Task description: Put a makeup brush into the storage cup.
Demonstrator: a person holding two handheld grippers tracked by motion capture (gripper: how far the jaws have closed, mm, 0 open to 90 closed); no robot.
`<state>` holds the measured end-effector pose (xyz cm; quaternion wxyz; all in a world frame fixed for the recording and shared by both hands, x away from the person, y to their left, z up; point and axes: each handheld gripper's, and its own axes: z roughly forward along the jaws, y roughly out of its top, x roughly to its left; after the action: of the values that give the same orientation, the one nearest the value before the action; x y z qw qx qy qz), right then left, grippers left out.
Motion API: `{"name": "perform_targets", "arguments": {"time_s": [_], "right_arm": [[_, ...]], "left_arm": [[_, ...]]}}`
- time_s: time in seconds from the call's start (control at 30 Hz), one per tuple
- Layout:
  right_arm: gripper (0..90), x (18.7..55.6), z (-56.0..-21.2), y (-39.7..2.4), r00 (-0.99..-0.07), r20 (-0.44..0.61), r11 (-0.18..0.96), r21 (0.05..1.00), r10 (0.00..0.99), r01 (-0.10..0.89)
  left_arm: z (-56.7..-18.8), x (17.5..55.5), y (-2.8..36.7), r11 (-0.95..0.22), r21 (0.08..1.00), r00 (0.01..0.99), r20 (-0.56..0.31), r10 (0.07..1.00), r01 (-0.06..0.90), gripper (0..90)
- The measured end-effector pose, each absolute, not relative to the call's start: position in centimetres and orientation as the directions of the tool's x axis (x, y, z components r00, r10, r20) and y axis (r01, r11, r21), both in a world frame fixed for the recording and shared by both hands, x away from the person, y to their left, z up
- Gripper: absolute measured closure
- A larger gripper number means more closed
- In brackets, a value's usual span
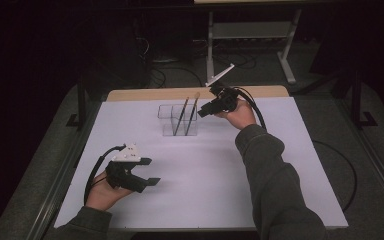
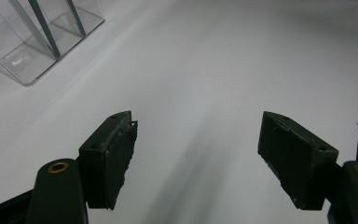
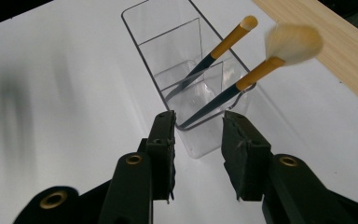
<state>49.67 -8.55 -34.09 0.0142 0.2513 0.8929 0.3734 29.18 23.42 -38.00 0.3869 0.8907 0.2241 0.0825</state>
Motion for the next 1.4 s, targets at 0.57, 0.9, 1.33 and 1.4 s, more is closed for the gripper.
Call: {"name": "perform_targets", "arguments": {"time_s": [0.57,0.9,1.33,1.4], "right_arm": [[56.1,47.5,-34.4,-11.1,-0.863,0.181,0.548,0.707,0.471,0.447],[49.6,46.4,-34.7,-12.0,-0.851,0.197,0.510,0.727,0.487,0.460],[44.1,45.3,-35.2,-13.2,-0.839,0.190,0.498,0.730,0.510,0.468],[43.1,45.1,-35.1,-13.4,-0.839,0.188,0.497,0.731,0.511,0.467]], "left_arm": [[-37.9,29.0,23.5,-0.576,0.742,0.883,-0.046,0.467,0.344,25.6],[-38.0,29.0,23.9,-0.573,0.741,0.877,-0.045,0.478,0.350,25.5],[-38.1,29.2,23.9,-0.562,0.745,0.871,-0.052,0.488,0.359,24.5],[-38.1,29.2,23.8,-0.563,0.744,0.871,-0.053,0.488,0.360,24.3]]}}
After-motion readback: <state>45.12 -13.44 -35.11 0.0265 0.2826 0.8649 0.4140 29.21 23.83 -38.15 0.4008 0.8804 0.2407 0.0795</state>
